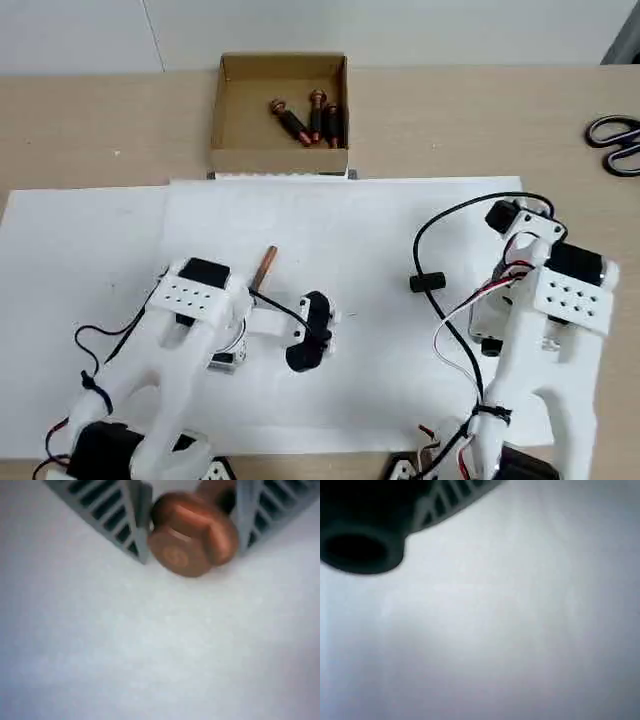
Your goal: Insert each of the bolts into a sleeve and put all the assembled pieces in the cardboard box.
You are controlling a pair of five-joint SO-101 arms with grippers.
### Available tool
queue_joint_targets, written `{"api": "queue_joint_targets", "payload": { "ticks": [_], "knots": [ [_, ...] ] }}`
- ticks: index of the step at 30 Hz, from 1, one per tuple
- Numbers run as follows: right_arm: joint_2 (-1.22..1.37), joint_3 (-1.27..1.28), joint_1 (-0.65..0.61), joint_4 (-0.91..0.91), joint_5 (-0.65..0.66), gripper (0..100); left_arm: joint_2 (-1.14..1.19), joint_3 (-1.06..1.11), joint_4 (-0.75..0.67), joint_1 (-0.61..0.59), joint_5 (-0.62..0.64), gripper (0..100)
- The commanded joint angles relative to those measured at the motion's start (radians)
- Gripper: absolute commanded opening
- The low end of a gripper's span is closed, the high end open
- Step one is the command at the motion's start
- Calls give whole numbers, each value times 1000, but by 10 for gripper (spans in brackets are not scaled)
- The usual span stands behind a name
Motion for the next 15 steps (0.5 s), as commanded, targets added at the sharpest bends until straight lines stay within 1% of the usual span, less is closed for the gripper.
{"api": "queue_joint_targets", "payload": {
  "ticks": [1, 6, 11, 15],
  "knots": [
    [-30, -6, 7, -12, 2, 4, 5, 35, -43, -2, -117, 105],
    [-31, -6, 7, -12, 2, 4, 5, 33, -26, -5, -117, 104],
    [-31, -6, 7, -12, 2, 4, 5, -36, 107, 2, -114, 103],
    [-31, -6, 7, -12, 2, 4, 5, -97, 187, 3, -114, 43]
  ]
}}
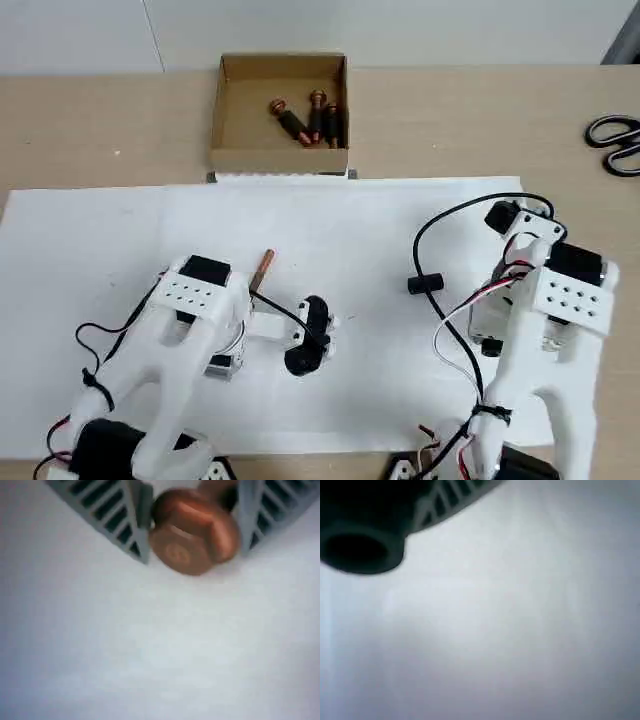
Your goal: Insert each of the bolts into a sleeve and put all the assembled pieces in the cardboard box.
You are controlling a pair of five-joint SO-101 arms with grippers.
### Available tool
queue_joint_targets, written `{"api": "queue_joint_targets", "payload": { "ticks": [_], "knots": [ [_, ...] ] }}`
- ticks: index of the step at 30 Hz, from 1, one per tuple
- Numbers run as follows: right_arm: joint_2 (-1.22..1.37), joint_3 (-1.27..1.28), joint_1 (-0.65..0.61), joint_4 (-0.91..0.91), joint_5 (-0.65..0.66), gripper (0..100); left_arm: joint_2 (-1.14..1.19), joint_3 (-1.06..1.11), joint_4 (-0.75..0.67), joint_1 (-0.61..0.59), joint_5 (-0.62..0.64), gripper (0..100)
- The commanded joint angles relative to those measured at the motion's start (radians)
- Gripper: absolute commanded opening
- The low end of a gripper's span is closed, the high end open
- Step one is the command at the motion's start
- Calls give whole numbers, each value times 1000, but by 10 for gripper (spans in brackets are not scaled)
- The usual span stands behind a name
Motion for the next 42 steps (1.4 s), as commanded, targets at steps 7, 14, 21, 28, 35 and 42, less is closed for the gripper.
{"api": "queue_joint_targets", "payload": {
  "ticks": [7, 14, 21, 28, 35, 42],
  "knots": [
    [-31, -8, 7, -12, 2, 4, -6, -128, 133, 2, -109, 21],
    [-31, -8, 7, -13, 2, 4, -6, -259, 183, 31, 11, 20],
    [-31, -8, 7, -13, 2, 4, -6, -318, 170, 31, 146, 18],
    [-31, -6, 7, -13, 2, 4, -14, -320, 8, 25, 624, 18],
    [-25, -3, 7, -19, 3, 4, -11, -321, -34, 25, 991, 18],
    [-24, -3, 7, -19, 3, 4, -6, -320, -64, 25, 1396, 18]
  ]
}}
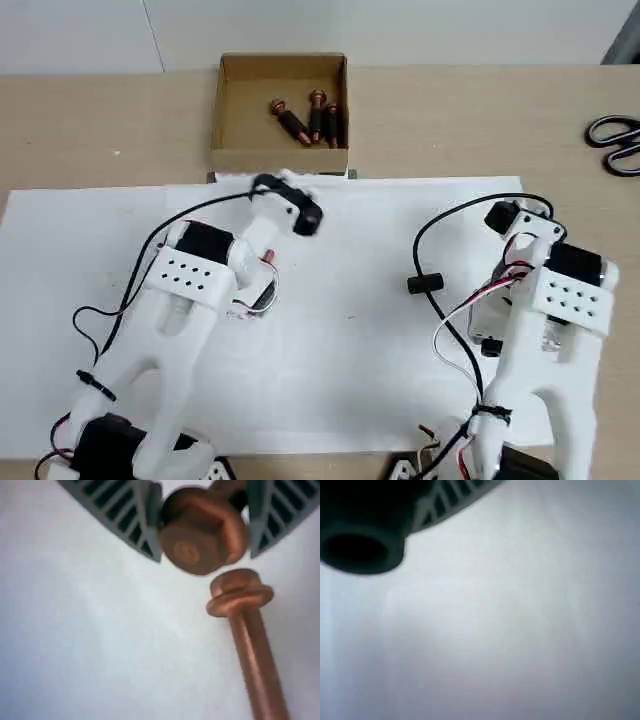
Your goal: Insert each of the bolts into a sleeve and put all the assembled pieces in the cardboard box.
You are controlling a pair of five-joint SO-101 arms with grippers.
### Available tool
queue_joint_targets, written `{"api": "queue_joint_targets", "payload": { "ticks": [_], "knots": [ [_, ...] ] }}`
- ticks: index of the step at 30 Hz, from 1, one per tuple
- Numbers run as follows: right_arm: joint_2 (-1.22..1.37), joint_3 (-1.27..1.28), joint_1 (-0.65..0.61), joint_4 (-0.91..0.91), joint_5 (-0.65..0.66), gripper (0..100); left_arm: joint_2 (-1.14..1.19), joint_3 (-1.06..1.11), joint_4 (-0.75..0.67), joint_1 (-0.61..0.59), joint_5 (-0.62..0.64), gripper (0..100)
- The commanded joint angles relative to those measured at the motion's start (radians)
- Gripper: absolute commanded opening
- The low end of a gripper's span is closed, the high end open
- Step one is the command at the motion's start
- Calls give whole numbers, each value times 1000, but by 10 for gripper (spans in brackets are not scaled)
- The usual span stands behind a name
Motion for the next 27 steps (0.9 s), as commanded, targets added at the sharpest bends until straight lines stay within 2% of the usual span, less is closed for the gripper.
{"api": "queue_joint_targets", "payload": {
  "ticks": [1, 3, 6, 10, 13, 21, 27],
  "knots": [
    [-24, -5, 7, -16, 3, 4, -6, -41, -35, -6, 238, 18],
    [-24, -5, 7, -16, 3, 4, -6, -41, -54, -23, 328, 18],
    [-24, -5, 7, -16, 3, 4, -5, -33, -107, -69, 374, 18],
    [-24, -5, 7, -16, 2, 4, -5, 19, -229, -132, 376, 18],
    [-24, -5, 7, -16, 2, 4, -5, 87, -279, -137, 368, 22],
    [-25, -5, 7, -16, 2, 4, -6, 133, -287, -141, 313, 107],
    [-28, -5, 8, -16, 2, 5, -14, 119, -285, -137, 287, 116]
  ]
}}
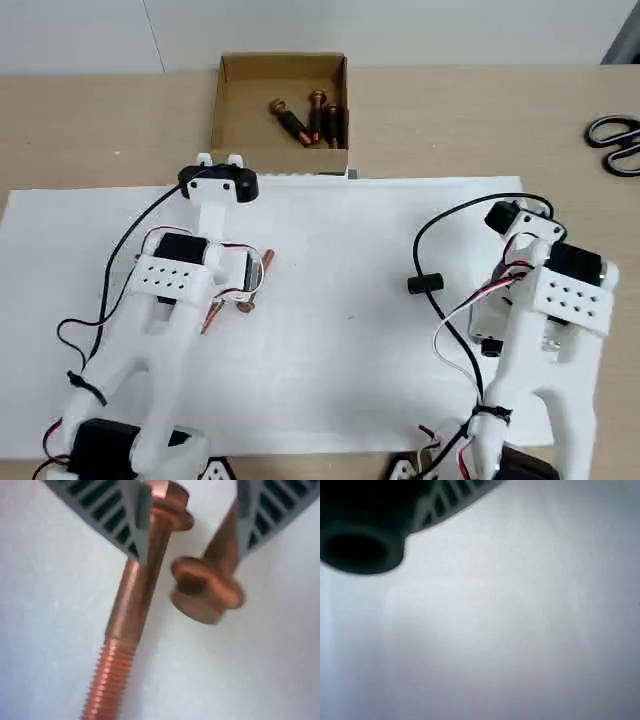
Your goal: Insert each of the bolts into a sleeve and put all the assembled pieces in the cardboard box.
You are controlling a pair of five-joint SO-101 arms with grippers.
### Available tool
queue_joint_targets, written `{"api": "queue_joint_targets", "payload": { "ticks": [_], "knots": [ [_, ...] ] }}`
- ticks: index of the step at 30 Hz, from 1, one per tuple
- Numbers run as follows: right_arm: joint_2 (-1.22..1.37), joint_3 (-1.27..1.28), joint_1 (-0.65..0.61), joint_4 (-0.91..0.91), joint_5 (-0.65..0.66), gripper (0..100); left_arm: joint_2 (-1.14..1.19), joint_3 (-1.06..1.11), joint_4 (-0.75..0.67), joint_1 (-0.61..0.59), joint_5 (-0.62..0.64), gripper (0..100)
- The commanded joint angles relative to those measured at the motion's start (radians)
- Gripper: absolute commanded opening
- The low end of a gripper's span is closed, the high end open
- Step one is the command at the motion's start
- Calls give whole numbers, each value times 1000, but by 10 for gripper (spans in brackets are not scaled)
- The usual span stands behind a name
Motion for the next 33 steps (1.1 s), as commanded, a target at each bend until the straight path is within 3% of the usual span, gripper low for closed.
{"api": "queue_joint_targets", "payload": {
  "ticks": [1, 9, 19, 33],
  "knots": [
    [-28, -5, 10, -16, 2, 5, -15, -27, -8, -5, -54, 116],
    [-30, -5, 10, -16, 2, 5, -9, -127, 106, -8, -258, 111],
    [-30, -5, 12, -16, 2, 5, -8, -136, 35, -117, -589, 113],
    [-27, -5, 12, -16, 2, 5, 158, -133, 49, -92, -617, 112]
  ]
}}
